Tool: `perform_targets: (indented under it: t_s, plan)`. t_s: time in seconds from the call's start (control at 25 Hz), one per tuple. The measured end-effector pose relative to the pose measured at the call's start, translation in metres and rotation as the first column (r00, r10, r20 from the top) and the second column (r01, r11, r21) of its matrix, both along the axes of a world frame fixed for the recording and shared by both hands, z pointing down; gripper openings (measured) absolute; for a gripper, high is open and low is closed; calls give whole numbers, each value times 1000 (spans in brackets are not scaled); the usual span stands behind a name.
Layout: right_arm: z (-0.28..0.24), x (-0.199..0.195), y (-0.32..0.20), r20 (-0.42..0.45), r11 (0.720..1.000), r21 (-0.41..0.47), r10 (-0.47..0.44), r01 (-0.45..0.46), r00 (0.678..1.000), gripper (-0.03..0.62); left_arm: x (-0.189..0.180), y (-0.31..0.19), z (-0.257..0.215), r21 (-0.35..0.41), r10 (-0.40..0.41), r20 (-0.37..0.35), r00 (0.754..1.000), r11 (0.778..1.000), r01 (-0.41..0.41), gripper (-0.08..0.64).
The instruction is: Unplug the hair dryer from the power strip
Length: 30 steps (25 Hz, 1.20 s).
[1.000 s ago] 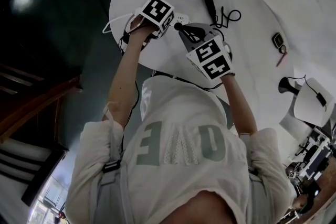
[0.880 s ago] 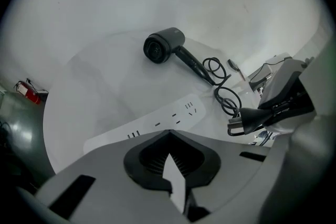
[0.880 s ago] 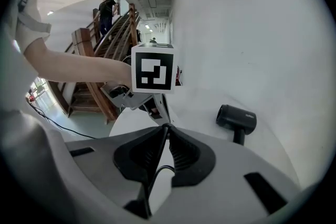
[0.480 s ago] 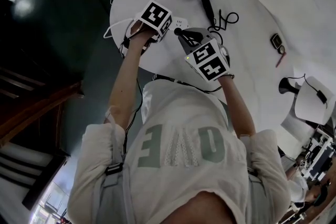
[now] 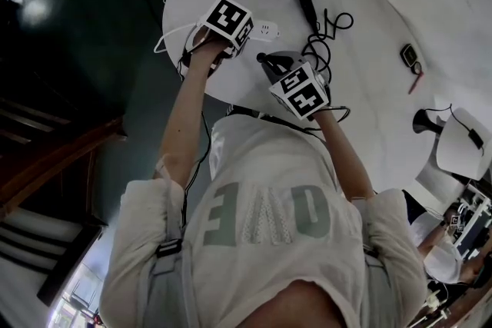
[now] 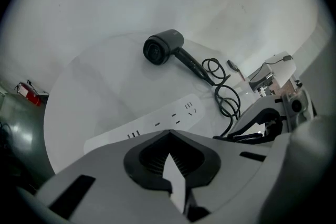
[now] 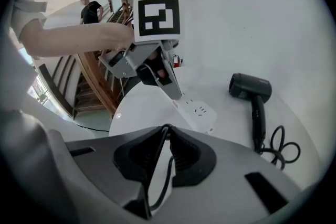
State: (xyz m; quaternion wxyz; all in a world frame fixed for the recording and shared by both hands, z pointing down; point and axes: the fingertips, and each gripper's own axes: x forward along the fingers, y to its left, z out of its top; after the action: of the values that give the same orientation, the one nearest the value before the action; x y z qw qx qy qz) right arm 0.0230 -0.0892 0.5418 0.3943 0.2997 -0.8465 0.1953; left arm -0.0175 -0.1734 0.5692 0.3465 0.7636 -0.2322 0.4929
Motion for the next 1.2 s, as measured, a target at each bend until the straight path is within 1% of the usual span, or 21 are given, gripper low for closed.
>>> perform_targets:
  t_s: [0.2,0.48,0.52,0.56,0.6,0.72,0.88,0.96,1.04,1.08,1.2]
  plan:
    - [15,12,2,20,998,-41,57,-56,998,52,0,0,0,3,5,-7,1000,1000,-5,11]
    - [19,9,5,-5,998,-40,47,-47,999,54,0,0,0,0,7,-17,1000,1000,-7,11]
    - [19,9,6,-10,998,-43,47,-47,999,72,0,0,0,0,8,-18,1000,1000,-8,11]
    - [21,9,6,-14,998,-45,46,-47,999,112,0,0,0,0,8,-18,1000,1000,-8,11]
    - [22,10,7,-20,998,-45,44,-45,999,133,0,0,-1,0,9,-18,1000,1000,-9,11]
    - [24,12,9,-32,998,-38,41,-42,999,133,-1,0,-1,-2,13,-21,1000,1000,-13,11]
    - [17,10,8,-15,998,-29,51,-52,999,135,-2,-1,0,-8,16,-25,1000,1000,-17,11]
    - [11,9,2,3,998,-8,59,-59,998,143,-2,-1,0,-10,18,-27,999,1000,-18,11]
    - [1,7,-6,43,996,9,85,-85,995,158,-2,-1,0,-21,11,-35,999,1000,-12,11]
    - [-5,6,-12,67,994,12,105,-106,992,169,-2,-2,0,-33,1,-47,999,999,-3,11]
    - [-25,3,-30,125,987,16,156,-159,980,169,-3,-2,0,-71,-45,-98,994,997,39,11]
